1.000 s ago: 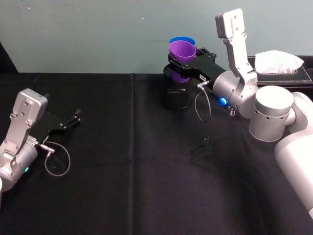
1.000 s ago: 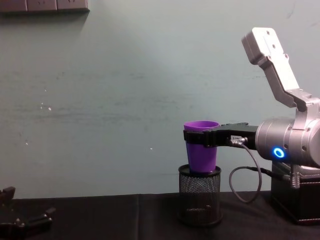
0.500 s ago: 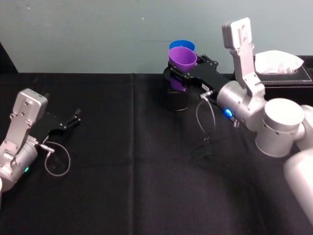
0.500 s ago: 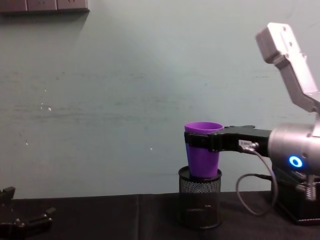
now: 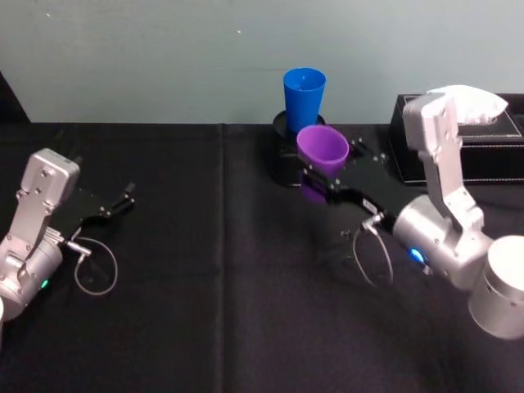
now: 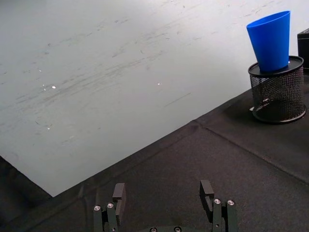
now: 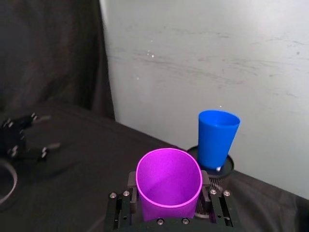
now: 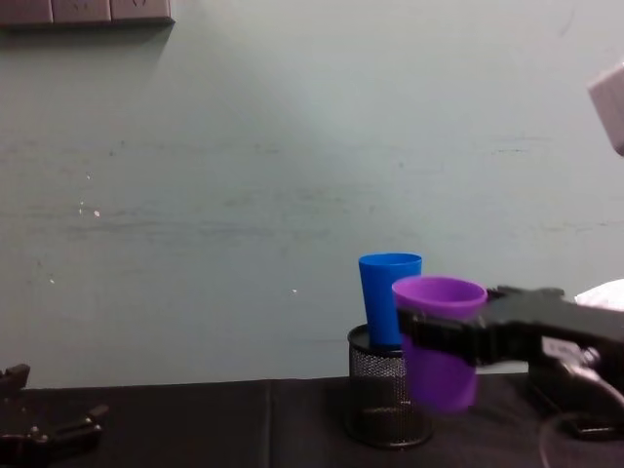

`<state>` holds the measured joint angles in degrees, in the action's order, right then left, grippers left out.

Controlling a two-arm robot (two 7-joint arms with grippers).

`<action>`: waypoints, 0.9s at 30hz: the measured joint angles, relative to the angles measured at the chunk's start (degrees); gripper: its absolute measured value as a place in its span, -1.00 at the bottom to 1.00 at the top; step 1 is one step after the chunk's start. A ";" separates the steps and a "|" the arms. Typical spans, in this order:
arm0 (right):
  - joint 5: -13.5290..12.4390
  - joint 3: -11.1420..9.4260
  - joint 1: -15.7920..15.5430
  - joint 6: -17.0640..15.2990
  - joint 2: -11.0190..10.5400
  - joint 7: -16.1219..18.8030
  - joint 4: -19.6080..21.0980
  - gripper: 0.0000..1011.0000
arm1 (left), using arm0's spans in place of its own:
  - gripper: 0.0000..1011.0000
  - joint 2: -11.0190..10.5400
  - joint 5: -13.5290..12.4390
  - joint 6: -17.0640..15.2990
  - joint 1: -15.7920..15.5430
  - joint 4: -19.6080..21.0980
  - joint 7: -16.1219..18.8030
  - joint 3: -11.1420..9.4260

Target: Pick up one cup with a gripper and tap it against the other cup.

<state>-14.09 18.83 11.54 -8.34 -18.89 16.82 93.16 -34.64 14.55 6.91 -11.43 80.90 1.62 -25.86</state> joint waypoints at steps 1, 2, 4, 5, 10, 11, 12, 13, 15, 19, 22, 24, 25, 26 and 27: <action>0.22 -0.02 -0.74 0.34 -0.42 0.04 0.55 0.45 | 0.99 0.00 0.00 0.00 0.00 0.00 0.00 0.00; 0.47 -0.04 -1.48 0.72 -0.76 0.09 0.96 0.45 | 0.99 0.00 0.00 0.00 0.00 0.00 0.00 0.00; 0.68 -0.15 -2.88 1.43 -1.33 0.34 1.80 0.45 | 0.99 0.00 0.00 0.00 0.00 0.00 0.00 0.00; 0.79 -0.28 -4.25 2.09 -1.76 0.50 2.44 0.45 | 0.99 0.00 0.00 0.00 0.00 0.00 0.00 0.00; 0.98 -0.64 -7.76 4.38 -2.13 0.73 2.93 0.45 | 0.99 0.00 0.00 0.00 0.00 0.00 0.00 0.00; 0.98 -0.68 -8.07 4.63 -2.10 0.72 2.84 0.45 | 0.99 0.00 0.00 0.00 0.00 0.00 0.00 0.00; 1.01 -0.74 -8.49 5.05 -2.05 0.72 2.66 0.45 | 0.99 0.00 0.00 0.00 0.00 0.00 0.00 0.00; 1.07 -0.76 -8.79 5.37 -2.00 0.71 2.49 0.45 | 0.99 0.00 0.00 0.00 0.00 0.00 0.00 0.00; 1.72 -0.77 -9.67 6.68 -1.87 0.58 1.70 0.45 | 0.99 0.00 0.00 0.00 0.00 0.00 0.00 0.00; 2.88 -0.98 -10.52 9.86 -1.20 0.36 -0.56 0.45 | 0.99 0.00 0.00 0.00 0.00 0.00 0.00 0.00; 3.41 -0.98 -10.66 11.45 -0.70 0.46 -1.97 0.45 | 0.99 0.00 0.00 0.00 0.00 0.00 0.00 0.00; 3.60 -0.96 -10.66 12.21 -0.42 0.64 -2.67 0.45 | 0.99 0.00 0.00 0.00 0.00 0.00 0.00 0.00; 3.65 -0.94 -10.66 12.52 -0.31 0.77 -2.92 0.45 | 0.99 0.00 0.00 0.00 0.00 0.00 0.00 0.00; 3.74 -0.90 -10.63 13.25 -0.01 0.98 -3.51 0.45 | 0.99 0.00 0.00 0.00 0.00 0.00 0.00 0.00; 3.77 -0.89 -10.59 13.59 0.15 1.10 -3.79 0.45 | 0.99 0.00 0.00 0.00 0.00 0.00 0.00 0.00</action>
<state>-10.32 17.94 0.95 5.24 -18.74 17.92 89.37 -34.65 14.55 6.90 -11.43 80.90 1.62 -25.86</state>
